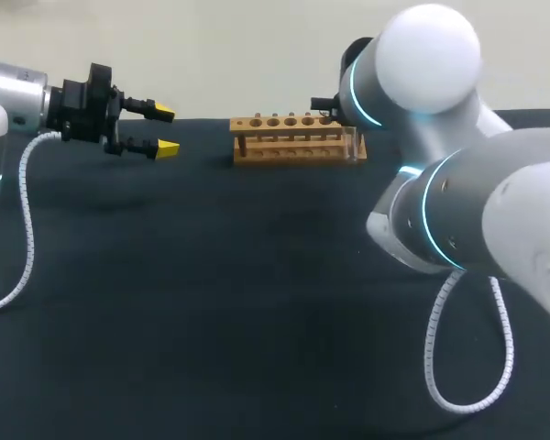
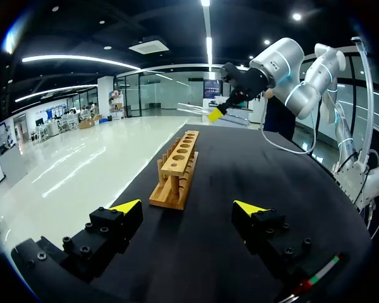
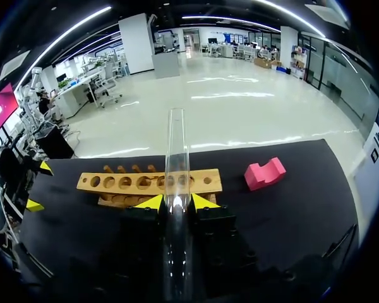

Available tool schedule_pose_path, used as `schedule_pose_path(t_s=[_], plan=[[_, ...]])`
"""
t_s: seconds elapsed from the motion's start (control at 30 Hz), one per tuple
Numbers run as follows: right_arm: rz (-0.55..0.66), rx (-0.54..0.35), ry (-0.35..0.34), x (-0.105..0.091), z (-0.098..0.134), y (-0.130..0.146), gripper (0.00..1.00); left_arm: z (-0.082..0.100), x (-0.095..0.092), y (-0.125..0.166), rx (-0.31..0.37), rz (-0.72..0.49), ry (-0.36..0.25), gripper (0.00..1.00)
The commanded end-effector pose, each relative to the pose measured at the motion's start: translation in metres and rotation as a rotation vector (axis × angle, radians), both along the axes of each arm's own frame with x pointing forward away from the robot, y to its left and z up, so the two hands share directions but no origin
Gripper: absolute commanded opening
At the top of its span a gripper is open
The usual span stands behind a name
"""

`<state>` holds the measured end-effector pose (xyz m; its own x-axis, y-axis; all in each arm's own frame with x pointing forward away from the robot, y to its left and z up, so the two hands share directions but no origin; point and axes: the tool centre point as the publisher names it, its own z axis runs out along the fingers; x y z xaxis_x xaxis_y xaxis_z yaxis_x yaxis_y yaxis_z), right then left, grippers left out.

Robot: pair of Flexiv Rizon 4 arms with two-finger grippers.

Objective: Grasp the test tube, adjust it, and insert it.

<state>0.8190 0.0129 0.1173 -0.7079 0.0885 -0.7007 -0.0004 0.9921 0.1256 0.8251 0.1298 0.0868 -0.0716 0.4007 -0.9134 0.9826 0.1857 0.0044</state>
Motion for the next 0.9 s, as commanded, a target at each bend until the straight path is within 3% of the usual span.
schedule_pose_path(t_s=[0.03, 0.5, 0.9], plan=[[0.000, 0.001, 0.005, 0.001, -0.003, 0.010, 0.00, -0.001, -0.001, 0.000, -0.002, 0.002, -0.005, 1.00], [0.004, 0.003, 0.026, -0.006, -0.019, 0.035, 0.00, -0.001, -0.001, 0.000, -0.002, 0.002, -0.005, 1.00], [0.005, 0.006, 0.060, -0.007, -0.035, 0.039, 0.00, -0.001, -0.001, 0.000, -0.002, 0.002, -0.005, 1.00]])
